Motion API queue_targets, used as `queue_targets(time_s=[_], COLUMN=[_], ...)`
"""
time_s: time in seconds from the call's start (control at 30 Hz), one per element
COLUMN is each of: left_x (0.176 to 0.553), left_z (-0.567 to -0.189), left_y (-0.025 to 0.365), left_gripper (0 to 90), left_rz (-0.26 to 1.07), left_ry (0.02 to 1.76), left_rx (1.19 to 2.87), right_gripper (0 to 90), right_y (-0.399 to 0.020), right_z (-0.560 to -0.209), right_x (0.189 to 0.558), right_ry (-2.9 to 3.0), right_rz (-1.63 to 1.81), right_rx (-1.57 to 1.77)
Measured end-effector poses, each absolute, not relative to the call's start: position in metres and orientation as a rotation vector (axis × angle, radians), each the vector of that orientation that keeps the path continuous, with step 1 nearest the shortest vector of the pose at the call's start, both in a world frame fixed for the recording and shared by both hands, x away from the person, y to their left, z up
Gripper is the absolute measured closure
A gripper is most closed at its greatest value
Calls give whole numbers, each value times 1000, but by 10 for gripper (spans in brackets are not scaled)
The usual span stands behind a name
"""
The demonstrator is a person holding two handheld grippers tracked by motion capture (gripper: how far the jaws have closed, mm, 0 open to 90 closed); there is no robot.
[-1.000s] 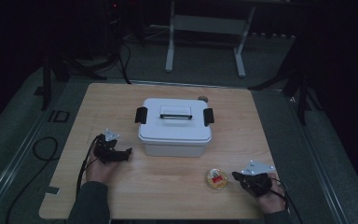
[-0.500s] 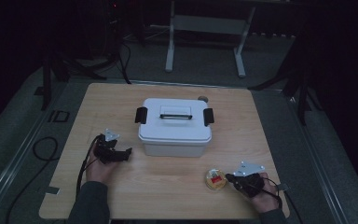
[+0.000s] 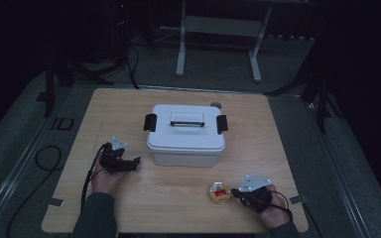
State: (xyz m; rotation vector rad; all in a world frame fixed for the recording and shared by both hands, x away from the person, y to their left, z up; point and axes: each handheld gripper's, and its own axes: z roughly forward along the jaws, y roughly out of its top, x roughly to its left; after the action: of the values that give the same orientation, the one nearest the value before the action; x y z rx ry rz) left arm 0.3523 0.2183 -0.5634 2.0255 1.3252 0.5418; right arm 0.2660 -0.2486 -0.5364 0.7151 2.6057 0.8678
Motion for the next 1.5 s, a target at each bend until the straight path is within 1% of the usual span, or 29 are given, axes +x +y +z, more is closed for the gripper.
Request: queue_targets(time_s=[0.4,0.43,0.47,0.5,0.53,0.57,0.63,0.73,0.77,0.83,0.97,1.07,1.1,1.13,1.3,1.4,1.5], left_x=[352,352,352,351,351,350,350,349,349,349,348,347,347,346,345,342,339], left_z=[-563,-563,-563,-562,-562,-561,-561,-559,-559,-558,-557,-556,-555,-555,-553,-550,-547], left_y=[218,217,217,215,215,215,214,214,214,214,214,215,215,215,214,215,214], left_gripper=[147,167,167,222,241,241,286,330,330,370,387,437,437,467,495,532,540], left_rz=[544,543,543,541,541,540,538,533,531,530,515,481,473,468,455,454,457], left_ry=[1329,1326,1322,1312,1312,1308,1304,1308,1310,1314,1323,1326,1322,1317,1299,1285,1264], left_rx=[2024,2025,2024,2027,2027,2028,2032,2035,2036,2034,2029,2021,2021,2017,2016,2012,2011], right_gripper=[898,898,898,898,898,898,899,899,899,899,899,899,899,899,899,899,899], right_y=[-228,-225,-225,-221,-221,-219,-212,-205,-205,-197,-190,-181,-181,-175,-165,-151,-148], right_z=[-535,-535,-535,-535,-535,-535,-534,-535,-535,-534,-535,-535,-535,-535,-534,-534,-535], right_x=[263,263,263,263,263,263,264,266,266,267,267,268,268,268,269,269,268], right_ry=[2643,2649,2649,2653,2653,2655,2661,2671,2671,2681,2692,2709,2709,2718,2725,2740,2743], right_rz=[890,891,891,897,897,899,901,903,903,909,913,916,916,918,925,928,932], right_rx=[648,635,635,626,626,627,597,575,575,552,524,487,487,476,443,405,393])
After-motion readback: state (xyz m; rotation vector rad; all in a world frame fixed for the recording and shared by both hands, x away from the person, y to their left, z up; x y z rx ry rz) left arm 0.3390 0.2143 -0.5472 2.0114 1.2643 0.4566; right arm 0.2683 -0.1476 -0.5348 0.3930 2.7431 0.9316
